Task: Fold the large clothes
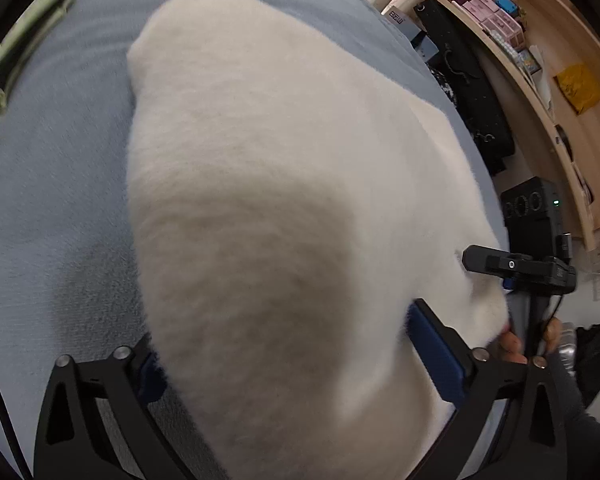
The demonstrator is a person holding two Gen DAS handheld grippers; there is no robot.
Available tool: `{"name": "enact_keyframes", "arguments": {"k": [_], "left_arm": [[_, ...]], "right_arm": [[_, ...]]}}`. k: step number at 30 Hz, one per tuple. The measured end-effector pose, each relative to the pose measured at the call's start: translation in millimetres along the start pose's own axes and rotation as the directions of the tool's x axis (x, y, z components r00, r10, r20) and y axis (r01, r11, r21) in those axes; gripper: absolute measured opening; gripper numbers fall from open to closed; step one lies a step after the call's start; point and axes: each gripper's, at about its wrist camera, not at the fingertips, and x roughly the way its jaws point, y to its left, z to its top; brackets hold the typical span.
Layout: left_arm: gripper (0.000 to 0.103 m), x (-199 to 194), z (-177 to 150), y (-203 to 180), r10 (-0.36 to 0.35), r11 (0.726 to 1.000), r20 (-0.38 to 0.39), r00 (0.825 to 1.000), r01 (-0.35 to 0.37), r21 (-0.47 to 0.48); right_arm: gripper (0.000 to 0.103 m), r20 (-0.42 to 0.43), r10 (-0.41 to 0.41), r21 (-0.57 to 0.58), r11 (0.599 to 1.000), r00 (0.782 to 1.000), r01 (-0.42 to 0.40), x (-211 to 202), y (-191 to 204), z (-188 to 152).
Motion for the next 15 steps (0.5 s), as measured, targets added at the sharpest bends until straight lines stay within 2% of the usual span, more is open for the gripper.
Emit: {"name": "enact_keyframes", "arguments": {"k": [5, 8, 15], "left_arm": [[0.077, -19, -5, -16, 0.088, 0.993, 0.071, 0.994, -0.093, 0.071], [0.068, -29, -4, -25, 0.118, 0.986, 0.111, 0.987, -0.129, 0.104], [0.059, -53, 0, -33, 0.14, 0.978, 0.182, 0.973, -0.164, 0.126]], "right_arm": [[0.097, 0.057, 0.028, -0.066, 0.998, 0.998, -0.025, -14, 23, -3], [0.096, 0.095, 0.027, -0.092, 0.996, 0.995, -0.018, -22, 37, -5], [0.088, 0.141, 0.017, -0.147, 0.989, 0.99, 0.004, -32, 66, -8]]}}
